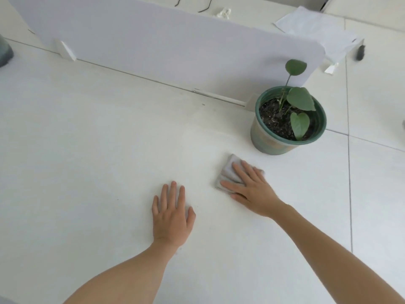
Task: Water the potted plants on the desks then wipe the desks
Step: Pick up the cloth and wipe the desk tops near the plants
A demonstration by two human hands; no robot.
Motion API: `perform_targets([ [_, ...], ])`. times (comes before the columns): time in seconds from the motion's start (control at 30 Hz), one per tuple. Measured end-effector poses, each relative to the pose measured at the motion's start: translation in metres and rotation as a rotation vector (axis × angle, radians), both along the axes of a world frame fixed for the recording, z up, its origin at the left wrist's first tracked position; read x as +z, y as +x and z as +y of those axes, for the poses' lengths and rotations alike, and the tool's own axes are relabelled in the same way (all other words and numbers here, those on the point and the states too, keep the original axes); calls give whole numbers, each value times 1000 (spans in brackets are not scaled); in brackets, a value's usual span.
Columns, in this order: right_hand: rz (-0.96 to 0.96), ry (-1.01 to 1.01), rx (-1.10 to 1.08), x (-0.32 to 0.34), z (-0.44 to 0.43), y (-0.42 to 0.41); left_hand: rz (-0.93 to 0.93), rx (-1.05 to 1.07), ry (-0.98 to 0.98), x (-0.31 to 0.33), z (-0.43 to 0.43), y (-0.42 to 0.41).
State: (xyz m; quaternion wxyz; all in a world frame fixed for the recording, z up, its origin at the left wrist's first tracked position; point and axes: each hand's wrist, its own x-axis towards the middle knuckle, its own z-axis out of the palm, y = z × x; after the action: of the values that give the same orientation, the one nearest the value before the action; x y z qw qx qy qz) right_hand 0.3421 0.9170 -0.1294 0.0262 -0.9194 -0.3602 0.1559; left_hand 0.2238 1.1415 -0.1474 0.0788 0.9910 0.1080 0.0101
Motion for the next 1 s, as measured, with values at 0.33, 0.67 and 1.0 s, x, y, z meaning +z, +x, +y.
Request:
perform_targets([
  [0.33,66,103,-1353,20,-73,18,-33,-11,-8,-3,0,1],
  [0.67,57,163,-465,14,117,16,-9,-12,-6,-1,-1,0],
  [1.0,79,187,-247,7,111,26,17,-22,-11,3,0,1],
])
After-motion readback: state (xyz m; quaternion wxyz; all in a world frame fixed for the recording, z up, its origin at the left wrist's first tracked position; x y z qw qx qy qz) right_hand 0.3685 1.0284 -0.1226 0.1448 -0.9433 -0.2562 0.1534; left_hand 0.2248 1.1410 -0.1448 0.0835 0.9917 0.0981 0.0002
